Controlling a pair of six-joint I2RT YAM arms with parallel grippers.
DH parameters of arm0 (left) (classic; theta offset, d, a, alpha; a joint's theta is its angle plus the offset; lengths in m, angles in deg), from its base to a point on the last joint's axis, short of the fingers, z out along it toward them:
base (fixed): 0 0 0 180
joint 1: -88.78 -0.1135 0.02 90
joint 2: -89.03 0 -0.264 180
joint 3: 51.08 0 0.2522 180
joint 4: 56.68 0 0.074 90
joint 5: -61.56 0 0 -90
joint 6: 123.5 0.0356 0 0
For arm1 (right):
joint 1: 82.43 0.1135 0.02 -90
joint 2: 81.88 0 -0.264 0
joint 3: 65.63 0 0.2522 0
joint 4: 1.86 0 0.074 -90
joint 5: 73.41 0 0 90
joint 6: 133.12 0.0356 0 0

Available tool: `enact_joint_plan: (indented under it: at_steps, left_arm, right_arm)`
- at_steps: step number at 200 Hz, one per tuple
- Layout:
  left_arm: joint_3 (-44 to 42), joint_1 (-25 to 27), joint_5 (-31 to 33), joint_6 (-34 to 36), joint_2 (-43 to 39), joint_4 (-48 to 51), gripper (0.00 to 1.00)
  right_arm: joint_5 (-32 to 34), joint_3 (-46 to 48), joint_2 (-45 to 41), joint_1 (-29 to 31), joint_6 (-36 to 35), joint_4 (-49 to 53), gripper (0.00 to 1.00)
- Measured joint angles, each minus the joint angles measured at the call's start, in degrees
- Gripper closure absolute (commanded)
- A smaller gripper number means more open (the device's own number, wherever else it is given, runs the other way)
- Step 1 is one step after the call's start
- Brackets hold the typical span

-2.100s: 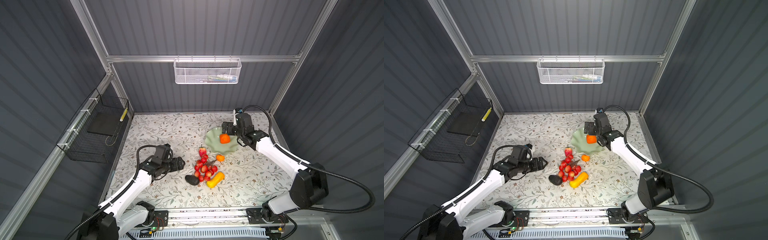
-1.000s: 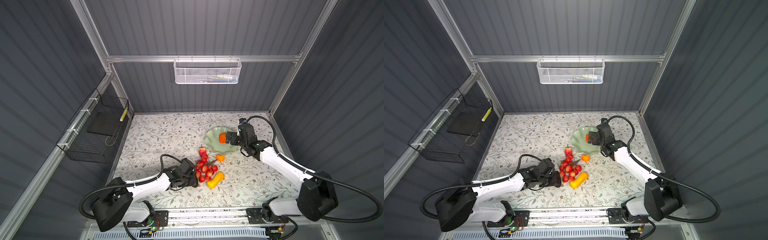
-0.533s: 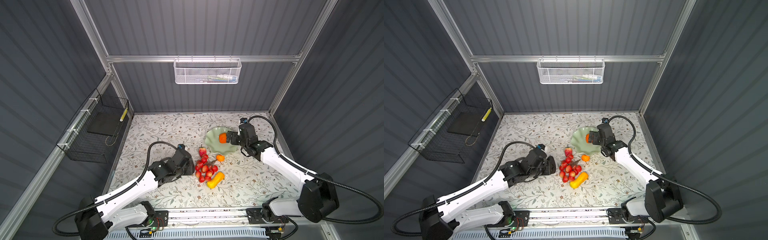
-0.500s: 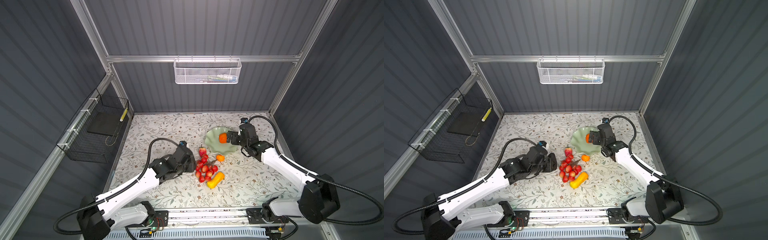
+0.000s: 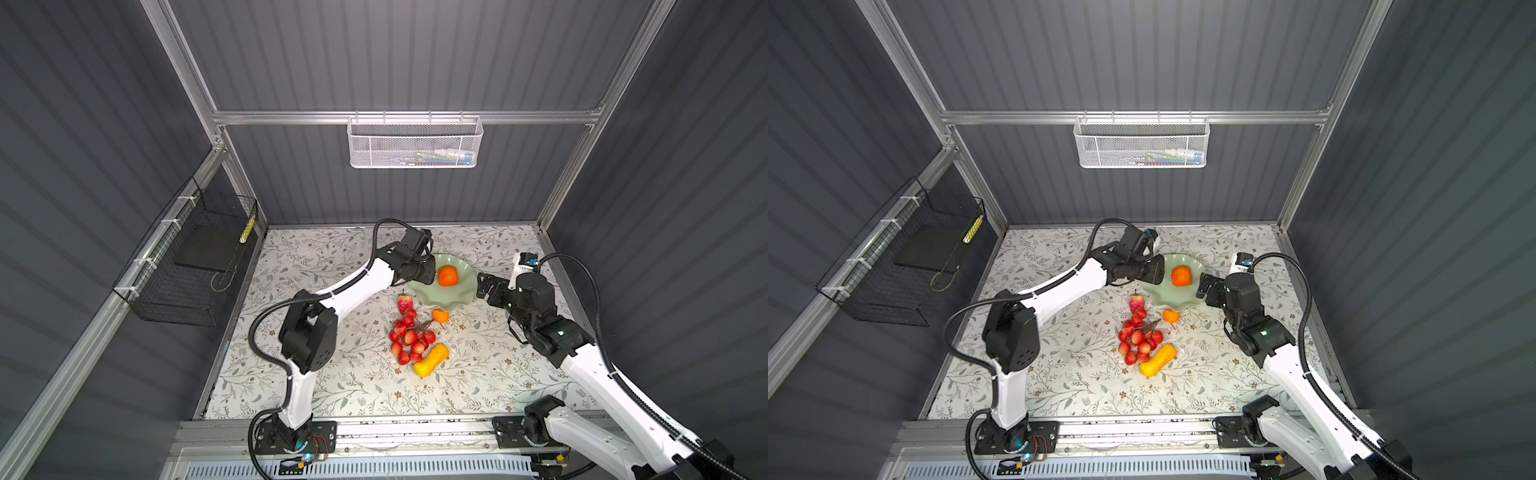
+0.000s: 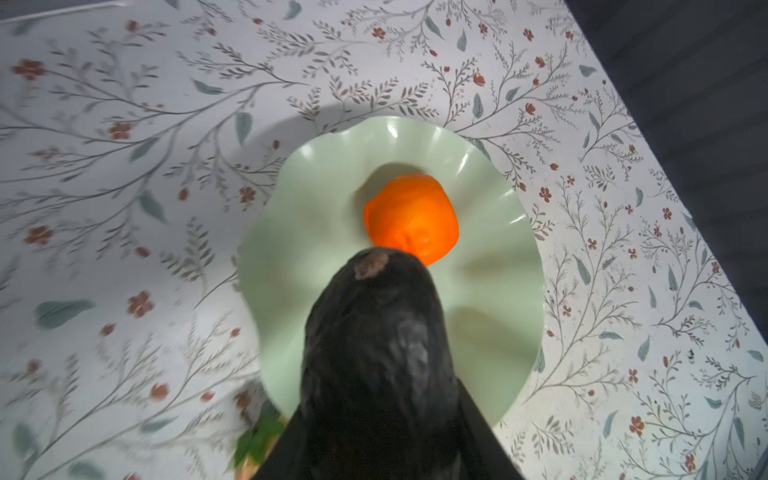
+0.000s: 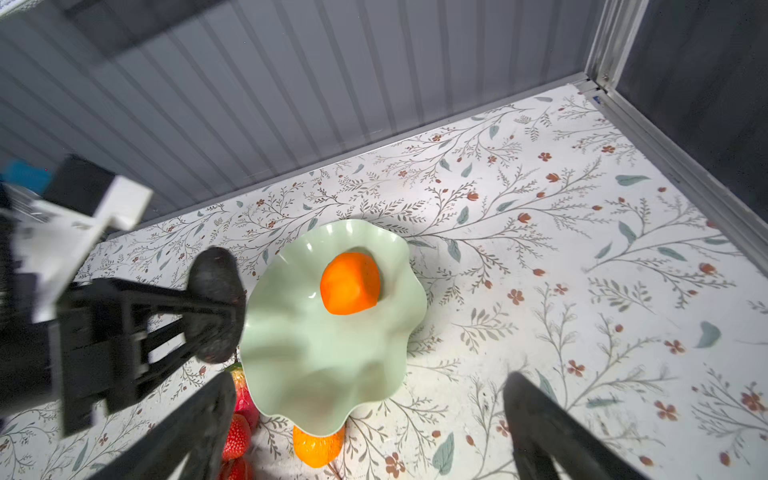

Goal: Place and organize the fake fruits in the fruit bowl
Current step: 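Place the avocado in the bowl beside the orange with the left gripper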

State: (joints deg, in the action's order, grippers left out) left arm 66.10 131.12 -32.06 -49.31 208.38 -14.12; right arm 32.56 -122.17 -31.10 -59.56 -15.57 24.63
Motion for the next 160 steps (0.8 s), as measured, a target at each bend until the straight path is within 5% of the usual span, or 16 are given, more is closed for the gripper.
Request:
enact_joint_plan:
  at_steps: [57,101,160]
  left_arm:
    - [6.03,0.0,-2.49,1.07,12.41,3.3,0.7]
    - [7.74,0.0,-2.6,0.37,14.32,3.52,0.32]
    - [7.8,-0.07,-1.31,-0.52,12.44,1.86,0.13]
  right_arm:
    - [0.57,1.07,-1.66,-0.35,0.96,3.08,0.01]
    - [0.57,1.07,-1.66,-0.42,0.94,3.72,0.01]
    - [-1.09,-0.37,-0.81,-0.5,2.51,8.41,0.01]
